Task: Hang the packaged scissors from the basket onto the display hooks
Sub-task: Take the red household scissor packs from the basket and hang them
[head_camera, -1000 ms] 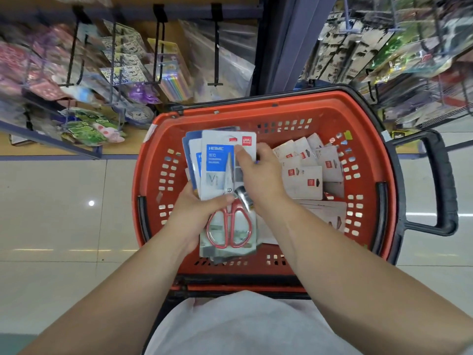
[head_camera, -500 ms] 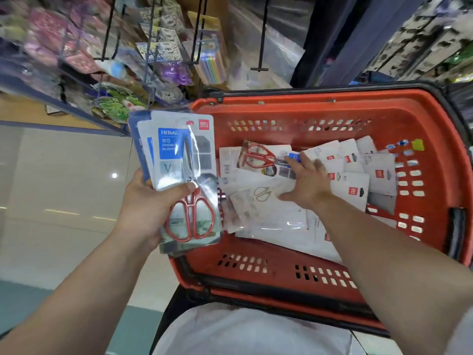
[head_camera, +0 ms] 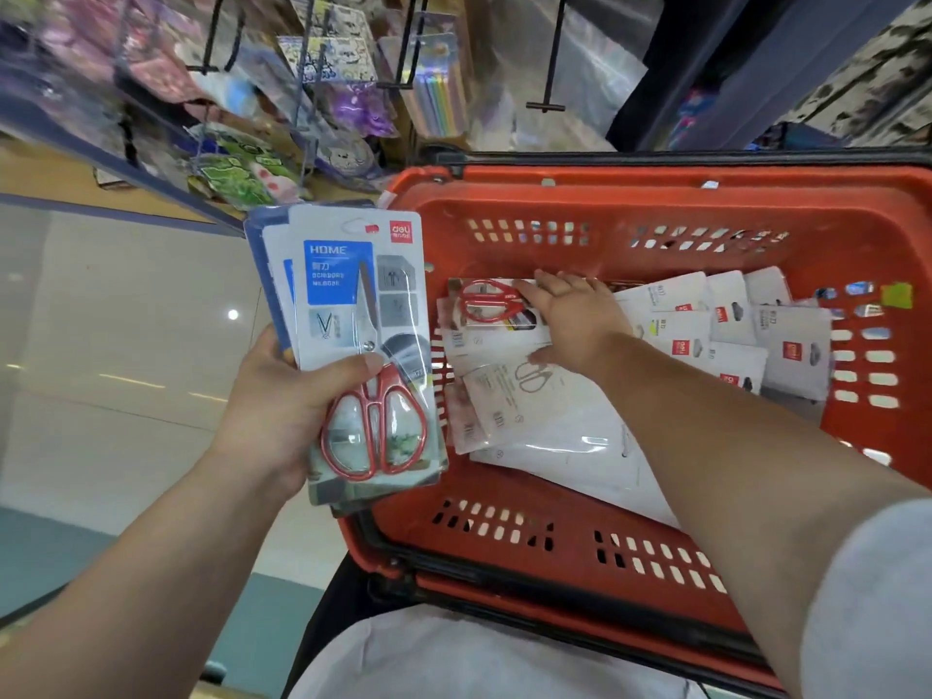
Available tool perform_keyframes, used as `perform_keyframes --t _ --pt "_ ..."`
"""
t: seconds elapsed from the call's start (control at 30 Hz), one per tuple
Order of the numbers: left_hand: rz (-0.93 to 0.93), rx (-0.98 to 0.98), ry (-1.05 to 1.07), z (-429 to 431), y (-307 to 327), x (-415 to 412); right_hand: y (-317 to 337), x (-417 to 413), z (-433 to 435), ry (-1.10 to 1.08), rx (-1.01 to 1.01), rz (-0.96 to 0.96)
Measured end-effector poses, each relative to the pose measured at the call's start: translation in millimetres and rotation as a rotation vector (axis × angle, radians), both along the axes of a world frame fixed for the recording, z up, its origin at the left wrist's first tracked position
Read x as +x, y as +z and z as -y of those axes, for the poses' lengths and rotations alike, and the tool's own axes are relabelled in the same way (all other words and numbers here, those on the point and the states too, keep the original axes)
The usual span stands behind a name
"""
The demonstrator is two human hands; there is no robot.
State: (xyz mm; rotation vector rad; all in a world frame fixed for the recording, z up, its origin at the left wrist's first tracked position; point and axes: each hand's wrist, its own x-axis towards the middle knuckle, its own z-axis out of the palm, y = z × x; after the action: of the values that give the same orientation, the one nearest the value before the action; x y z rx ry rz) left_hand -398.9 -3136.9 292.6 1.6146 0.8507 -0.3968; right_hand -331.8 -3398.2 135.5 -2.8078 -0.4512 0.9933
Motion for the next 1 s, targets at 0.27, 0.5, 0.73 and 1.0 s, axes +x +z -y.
perform_keyframes --t 0.27,0.5,0.73,1.0 --pt "0.010 -0.007 0.005 -2.0 -2.9 -1.6 21.8 17.8 15.4 0.055 0.157 0.161" --pt "0.014 -0.009 -0.008 -1.4 -3.6 -3.2 7.7 7.4 30.6 -0.030 0.152 0.468" --pt "0.023 -0.005 -0.021 -3.1 -9.2 -4.1 1.9 -0.6 37.3 -0.056 0.137 0.245" --pt "0.043 0.001 -0.024 -0.9 -4.4 -5.0 25.8 10.8 43.9 0.036 0.118 0.302"
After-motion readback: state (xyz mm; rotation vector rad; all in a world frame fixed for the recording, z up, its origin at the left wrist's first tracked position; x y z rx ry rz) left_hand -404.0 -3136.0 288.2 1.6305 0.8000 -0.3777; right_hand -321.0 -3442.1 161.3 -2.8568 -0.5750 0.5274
